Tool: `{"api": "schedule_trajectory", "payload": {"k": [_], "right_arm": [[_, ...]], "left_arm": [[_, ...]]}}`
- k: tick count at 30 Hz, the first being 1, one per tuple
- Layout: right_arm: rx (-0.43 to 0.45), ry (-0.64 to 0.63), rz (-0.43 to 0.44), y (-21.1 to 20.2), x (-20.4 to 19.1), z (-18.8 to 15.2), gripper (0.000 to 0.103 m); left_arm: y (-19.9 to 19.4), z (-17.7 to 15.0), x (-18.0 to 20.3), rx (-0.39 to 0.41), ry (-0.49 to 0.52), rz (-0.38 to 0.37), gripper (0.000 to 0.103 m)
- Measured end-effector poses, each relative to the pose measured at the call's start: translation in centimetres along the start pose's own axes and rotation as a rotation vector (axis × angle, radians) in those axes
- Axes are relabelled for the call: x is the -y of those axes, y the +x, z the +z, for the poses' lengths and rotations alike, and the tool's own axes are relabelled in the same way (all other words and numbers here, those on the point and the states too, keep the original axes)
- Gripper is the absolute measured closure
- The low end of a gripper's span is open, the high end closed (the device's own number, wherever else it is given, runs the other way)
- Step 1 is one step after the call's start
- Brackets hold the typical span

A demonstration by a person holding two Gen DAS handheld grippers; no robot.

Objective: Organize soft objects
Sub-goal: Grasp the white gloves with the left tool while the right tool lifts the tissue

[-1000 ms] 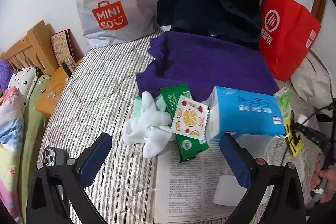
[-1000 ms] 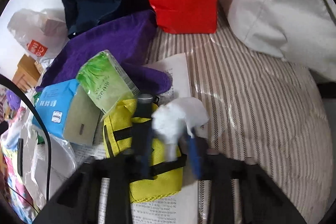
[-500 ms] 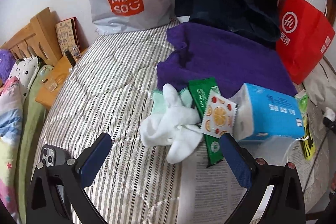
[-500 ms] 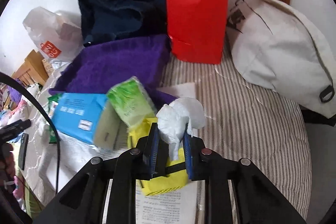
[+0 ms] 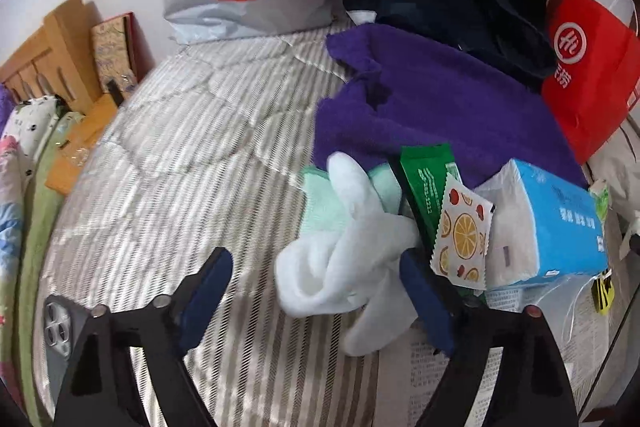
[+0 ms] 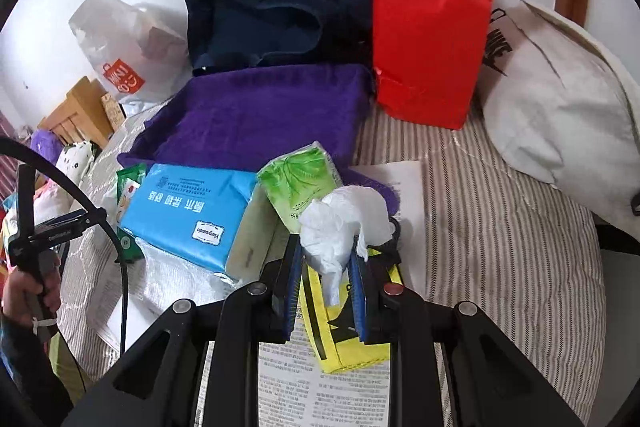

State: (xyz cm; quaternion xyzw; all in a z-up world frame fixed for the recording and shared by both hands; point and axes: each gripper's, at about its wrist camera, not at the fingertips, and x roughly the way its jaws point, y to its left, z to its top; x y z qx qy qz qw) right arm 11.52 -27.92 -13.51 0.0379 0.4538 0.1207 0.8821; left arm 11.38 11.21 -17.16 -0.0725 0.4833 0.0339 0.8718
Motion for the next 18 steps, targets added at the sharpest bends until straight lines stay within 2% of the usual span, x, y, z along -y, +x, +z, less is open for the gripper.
{"api": "schedule_trajectory", "payload": {"k": [1, 3, 4, 6, 9, 18], "right_arm": [[-0.005, -0.001, -0.002, 0.2, -0.1, 0.1, 0.081], [-0.009, -0.003, 0.0, 0.4, -0.2, 0.2, 0.081], [-0.009, -0.004, 0.001, 0.4, -0.3, 0.2, 0.081], [-0.007, -0.008, 0.003, 0.3, -0.5, 0.3, 0.081], [0.005, -0.017, 0.014, -0.3, -0.9, 0.5, 0.081], [0.037, -0.039, 0.058, -1.7, -2.6, 1.3, 0.081]], "left_arm": [[0.5, -0.2, 0.0, -0.009, 0.0, -0.023, 0.029], [1.1, -0.3, -0.1, -0.022, -0.014, -0.051, 0.05], [1.2, -0.4, -0.3, -0.026, -0.033, -0.082, 0.057], [1.1, -0.5, -0.5, -0.028, -0.056, -0.12, 0.079], [-0.1, -0.5, -0.9, -0.004, -0.066, -0.116, 0.084], [-5.0, 0.2, -2.2, 0.077, -0.078, -0.142, 0.085]]}}
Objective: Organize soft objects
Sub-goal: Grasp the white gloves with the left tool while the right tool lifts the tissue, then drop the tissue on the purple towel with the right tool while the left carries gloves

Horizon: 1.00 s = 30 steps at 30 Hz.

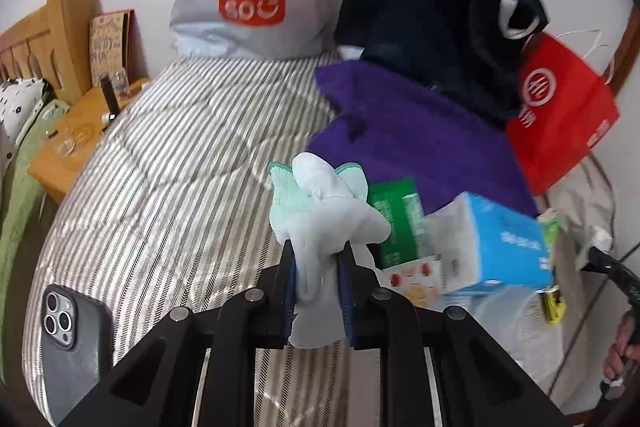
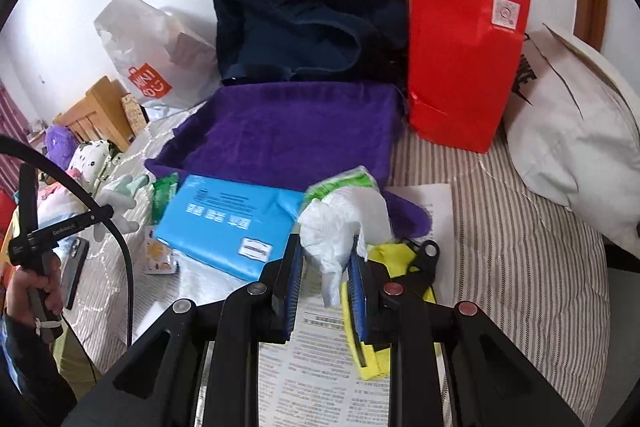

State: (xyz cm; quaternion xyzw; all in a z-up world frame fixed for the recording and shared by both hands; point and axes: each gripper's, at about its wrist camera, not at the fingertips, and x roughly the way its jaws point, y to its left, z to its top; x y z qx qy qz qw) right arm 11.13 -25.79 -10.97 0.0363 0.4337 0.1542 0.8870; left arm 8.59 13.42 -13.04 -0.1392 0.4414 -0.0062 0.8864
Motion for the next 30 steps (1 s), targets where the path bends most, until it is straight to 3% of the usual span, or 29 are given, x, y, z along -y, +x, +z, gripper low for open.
{"api": "schedule_trajectory", "payload": {"k": [9, 18, 30], "right_arm": [[0.039, -0.035, 0.043, -0.5, -1.7, 1.7, 0.081], [0.07, -0.039, 0.033, -0.1, -1.6, 5.2, 0.081], [0.012, -0.015, 0.007, 6.8, -0.3, 10.1, 0.081]], "left_arm": [[-2.5, 2.3, 2.8, 0.064, 0.066, -0.026, 0.085], [-1.4, 5.8, 6.2, 0.078, 0.134, -0.07, 0.085], [3.1, 10.0, 8.5, 0.062, 0.177, -0.091, 0.085]]}}
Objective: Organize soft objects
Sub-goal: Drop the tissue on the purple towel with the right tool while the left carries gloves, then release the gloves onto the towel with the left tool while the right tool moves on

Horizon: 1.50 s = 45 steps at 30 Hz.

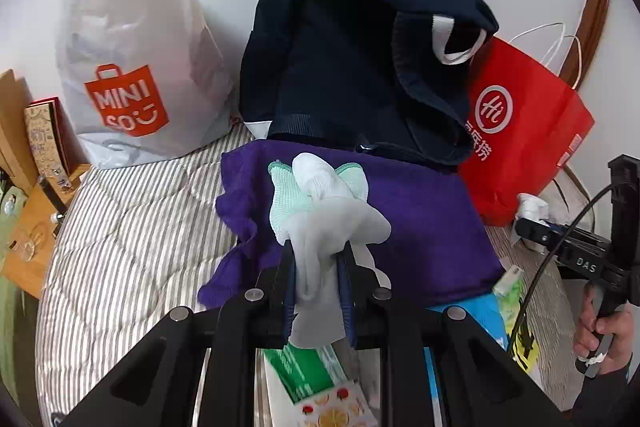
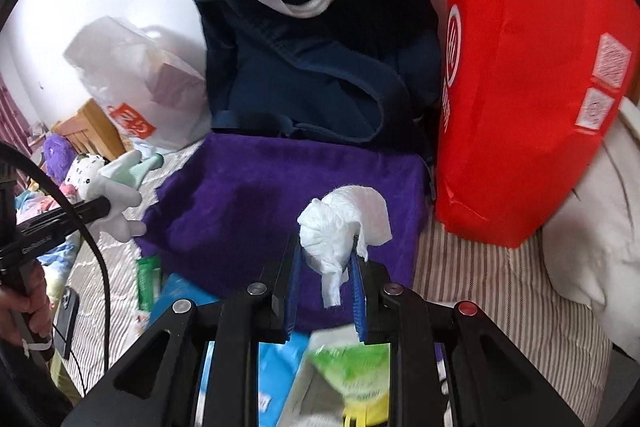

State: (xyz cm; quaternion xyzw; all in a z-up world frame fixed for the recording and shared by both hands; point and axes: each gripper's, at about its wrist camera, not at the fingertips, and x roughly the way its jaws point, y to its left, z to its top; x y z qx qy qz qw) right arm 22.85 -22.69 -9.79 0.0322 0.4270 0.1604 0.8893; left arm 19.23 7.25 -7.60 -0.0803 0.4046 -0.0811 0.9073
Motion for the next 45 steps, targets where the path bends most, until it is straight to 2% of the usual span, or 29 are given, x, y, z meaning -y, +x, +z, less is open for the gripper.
{"api": "schedule_trajectory", "payload": {"k": [7, 14, 22, 28, 30, 31, 32, 33, 37, 45], "right_arm": [[-0.066, 0.04, -0.003, 5.5, 1.4, 2.0, 0.081], [-0.172, 0.056, -0.061, 11.4, 2.3, 3.6, 0.081], [-0.239, 0.057, -0.087, 14.6, 2.9, 4.0, 0.081], [-0.266, 0.084, -0.054, 15.7, 3.8, 4.2, 0.08], [-0.275, 0.083, -0.039, 15.6, 4.2, 4.4, 0.076], [-0.281, 0.077, -0.033, 15.6, 4.3, 4.5, 0.065], [-0.286, 0.073, -0.038, 15.5, 4.4, 4.5, 0.047], [-0.285, 0.069, -0.05, 15.1, 4.6, 4.4, 0.041], [-0.264, 0.053, -0.049, 13.7, 4.2, 4.4, 0.031], [-0.219, 0.051, -0.05, 9.4, 4.2, 4.4, 0.031]], "left_arm": [[2.8, 1.4, -0.2, -0.029, -0.006, 0.0, 0.085], [4.6, 2.2, -0.6, -0.05, -0.013, 0.012, 0.085], [6.4, 2.0, -0.9, -0.081, -0.014, 0.025, 0.085], [7.4, 2.2, -1.1, -0.097, -0.008, 0.038, 0.085], [7.8, 2.3, -1.0, -0.103, -0.009, 0.035, 0.085], [8.2, 2.4, -0.9, -0.107, -0.008, 0.036, 0.085], [8.5, 2.6, -0.8, -0.109, -0.006, 0.035, 0.085], [8.7, 2.7, -0.7, -0.11, -0.005, 0.032, 0.085], [10.5, 3.1, -0.3, -0.127, 0.022, 0.043, 0.084], [13.6, 3.8, -0.6, -0.161, 0.027, 0.076, 0.082]]}}
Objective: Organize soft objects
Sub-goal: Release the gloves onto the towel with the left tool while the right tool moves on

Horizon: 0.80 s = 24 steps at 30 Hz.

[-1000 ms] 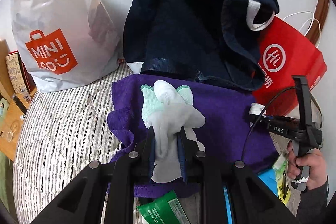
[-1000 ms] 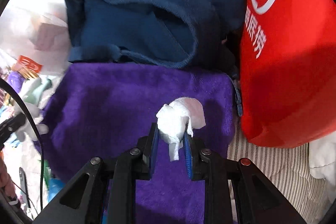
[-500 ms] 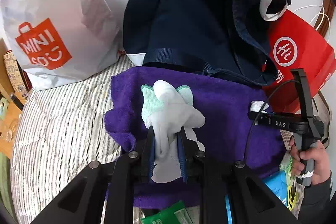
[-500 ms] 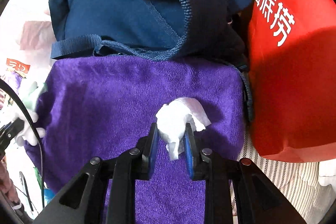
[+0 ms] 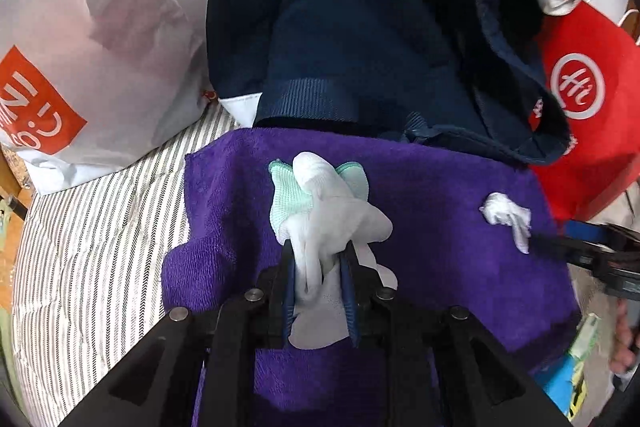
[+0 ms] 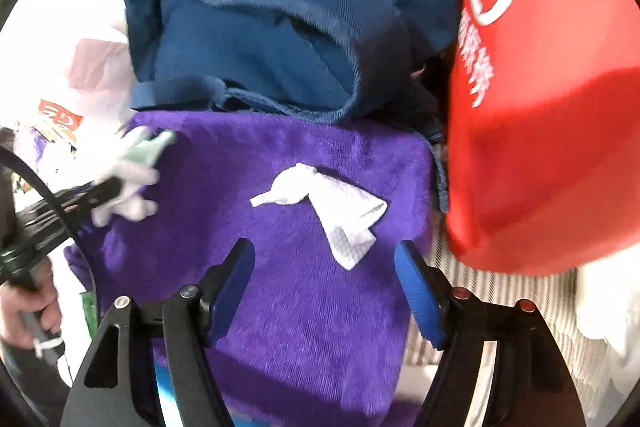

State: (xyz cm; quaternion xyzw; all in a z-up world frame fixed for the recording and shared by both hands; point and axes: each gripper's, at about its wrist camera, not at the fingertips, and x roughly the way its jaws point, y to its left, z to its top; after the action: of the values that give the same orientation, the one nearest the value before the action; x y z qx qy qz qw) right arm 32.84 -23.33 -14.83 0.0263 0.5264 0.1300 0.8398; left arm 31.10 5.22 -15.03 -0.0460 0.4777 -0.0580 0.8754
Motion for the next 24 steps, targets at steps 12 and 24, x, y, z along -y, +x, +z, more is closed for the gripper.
{"api": "schedule_trajectory", "payload": {"k": [12, 24], "right_arm": [[0.104, 0.057, -0.01, -9.5, 2.4, -8.5, 0.027], [0.051, -0.105, -0.058, -7.6, -0.7, -14.2, 0.024]], "left_arm": [[0.9, -0.3, 0.7, -0.041, -0.01, 0.023, 0.027], [-6.0, -3.5, 1.7, 0.024, 0.028, 0.049, 0.022]]}}
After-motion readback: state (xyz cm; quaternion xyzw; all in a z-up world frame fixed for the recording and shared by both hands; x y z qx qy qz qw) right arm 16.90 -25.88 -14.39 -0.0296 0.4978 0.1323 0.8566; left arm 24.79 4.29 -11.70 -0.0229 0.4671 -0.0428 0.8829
